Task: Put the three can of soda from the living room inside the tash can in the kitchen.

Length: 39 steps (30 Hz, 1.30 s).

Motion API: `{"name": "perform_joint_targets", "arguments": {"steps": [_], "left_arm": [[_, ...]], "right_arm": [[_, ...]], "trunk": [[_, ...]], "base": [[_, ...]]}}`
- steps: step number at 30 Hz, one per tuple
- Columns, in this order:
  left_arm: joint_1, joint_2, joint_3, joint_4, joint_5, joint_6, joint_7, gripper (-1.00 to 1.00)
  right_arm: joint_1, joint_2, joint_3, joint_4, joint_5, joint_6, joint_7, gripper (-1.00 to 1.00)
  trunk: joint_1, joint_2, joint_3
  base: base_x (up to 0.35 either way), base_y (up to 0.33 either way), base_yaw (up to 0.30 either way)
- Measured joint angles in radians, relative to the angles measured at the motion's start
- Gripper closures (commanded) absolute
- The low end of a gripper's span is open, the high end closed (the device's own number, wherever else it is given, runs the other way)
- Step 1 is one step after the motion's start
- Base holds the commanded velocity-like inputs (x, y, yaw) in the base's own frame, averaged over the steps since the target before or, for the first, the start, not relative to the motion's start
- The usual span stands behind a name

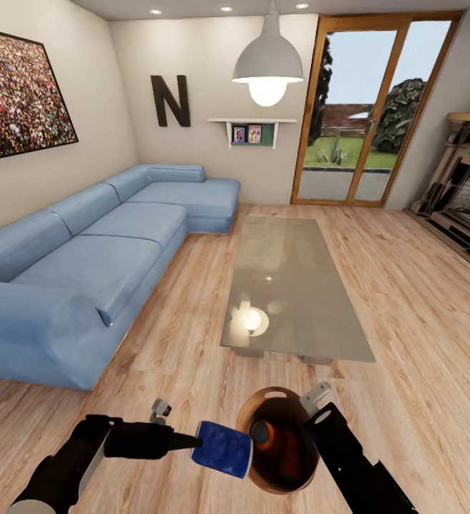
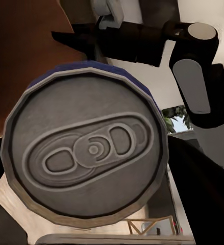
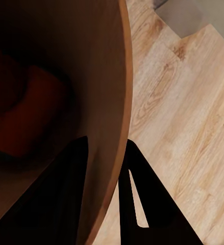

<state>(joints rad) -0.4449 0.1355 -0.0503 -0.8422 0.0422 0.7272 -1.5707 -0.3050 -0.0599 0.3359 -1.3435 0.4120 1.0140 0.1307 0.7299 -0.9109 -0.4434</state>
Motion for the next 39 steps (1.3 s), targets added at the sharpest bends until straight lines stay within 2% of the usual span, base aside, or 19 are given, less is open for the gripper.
{"name": "perform_joint_targets", "arguments": {"steps": [5, 11, 14, 35, 37, 39], "left_arm": [[0.000, 0.002, -0.046, -0.006, 0.038, 0.000, 0.000, 1.00], [0.000, 0.005, -0.064, -0.037, 0.092, 0.000, 0.000, 1.00], [0.000, 0.005, -0.066, -0.049, 0.102, 0.001, 0.000, 1.00], [0.000, -0.004, -0.062, -0.047, 0.103, -0.012, 0.000, 1.00], [0.000, -0.006, -0.062, -0.046, 0.101, -0.012, 0.000, 1.00], [0.000, -0.008, -0.062, -0.045, 0.099, -0.012, 0.000, 1.00]], "right_arm": [[0.000, 0.000, 0.000, 0.000, 0.000, -0.007, 0.000, 1.00], [0.000, 0.000, 0.000, 0.000, 0.000, -0.017, 0.000, 1.00], [0.000, 0.000, 0.000, 0.000, 0.000, -0.018, 0.000, 1.00], [0.000, 0.001, 0.002, -0.002, 0.002, -0.018, 0.003, 1.00], [0.000, 0.006, 0.003, -0.003, 0.008, -0.019, 0.003, 1.00], [0.000, 0.022, 0.002, -0.003, 0.015, -0.019, 0.003, 1.00]], "trunk": [[0.000, 0.000, 0.000], [0.000, 0.000, 0.000], [0.000, 0.000, 0.000], [0.000, 0.000, 0.000], [0.000, 0.000, 0.000], [0.000, 0.000, 0.000]], "base": [[0.000, 0.000, 0.000], [0.000, 0.000, 0.000], [0.000, 0.000, 0.000], [0.000, 0.000, 0.000], [0.000, 0.000, 0.000], [0.000, 0.000, 0.000]]}}
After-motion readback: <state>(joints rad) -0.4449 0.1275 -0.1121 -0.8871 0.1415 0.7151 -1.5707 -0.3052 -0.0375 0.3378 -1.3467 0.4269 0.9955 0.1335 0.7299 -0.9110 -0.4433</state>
